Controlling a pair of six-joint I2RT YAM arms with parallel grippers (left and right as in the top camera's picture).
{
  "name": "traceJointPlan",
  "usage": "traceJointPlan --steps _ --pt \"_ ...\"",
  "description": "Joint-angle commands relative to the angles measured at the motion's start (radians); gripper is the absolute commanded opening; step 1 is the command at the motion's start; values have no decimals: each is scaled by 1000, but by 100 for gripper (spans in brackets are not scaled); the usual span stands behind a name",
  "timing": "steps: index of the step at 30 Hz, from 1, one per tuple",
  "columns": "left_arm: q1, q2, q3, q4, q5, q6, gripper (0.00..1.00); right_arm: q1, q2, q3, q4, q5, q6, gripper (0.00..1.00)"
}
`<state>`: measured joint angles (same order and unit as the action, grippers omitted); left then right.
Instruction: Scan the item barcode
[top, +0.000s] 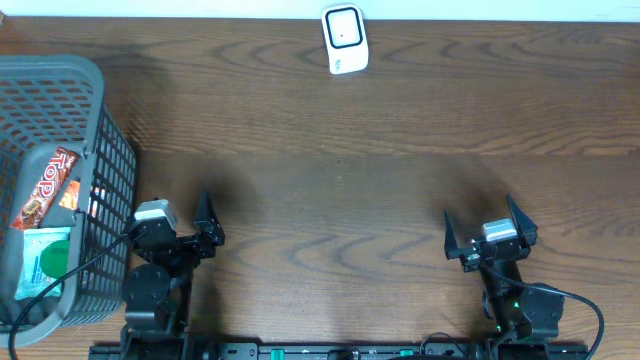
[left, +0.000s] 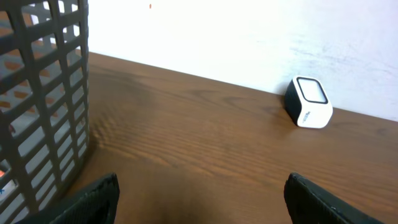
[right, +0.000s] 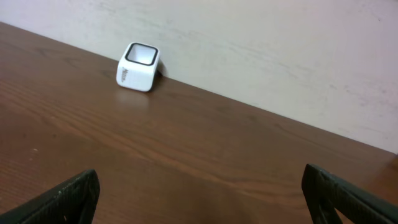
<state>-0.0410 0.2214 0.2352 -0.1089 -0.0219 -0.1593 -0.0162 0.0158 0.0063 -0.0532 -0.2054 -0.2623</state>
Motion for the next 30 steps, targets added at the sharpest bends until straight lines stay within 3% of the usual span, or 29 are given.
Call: traceJointPlan --steps 1,20,30 --pt "5 3 26 -3 23 9 85 2 -2 0 -5 5 6 99" --pt "5 3 72 -72 23 6 85 2 -2 0 -5 5 6 99" --pt "5 5 199 -239 11 9 86 2 -2 0 -4 5 6 99"
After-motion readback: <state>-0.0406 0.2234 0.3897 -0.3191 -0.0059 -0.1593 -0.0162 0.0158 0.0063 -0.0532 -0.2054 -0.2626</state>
